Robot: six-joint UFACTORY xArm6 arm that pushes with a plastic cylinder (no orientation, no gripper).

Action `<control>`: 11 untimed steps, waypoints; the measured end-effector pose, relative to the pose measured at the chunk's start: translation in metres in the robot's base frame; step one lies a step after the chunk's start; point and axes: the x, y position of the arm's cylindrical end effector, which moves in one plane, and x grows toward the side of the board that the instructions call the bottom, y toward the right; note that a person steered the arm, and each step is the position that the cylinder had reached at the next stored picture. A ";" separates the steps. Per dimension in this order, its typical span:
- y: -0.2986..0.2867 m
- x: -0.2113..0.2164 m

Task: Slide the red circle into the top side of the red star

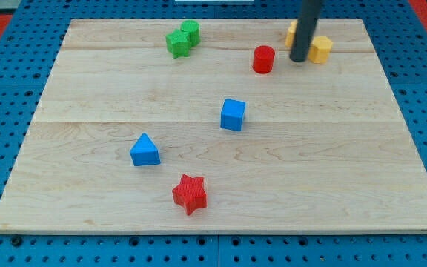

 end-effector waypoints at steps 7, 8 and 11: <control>-0.185 0.125; -0.182 0.103; -0.163 0.158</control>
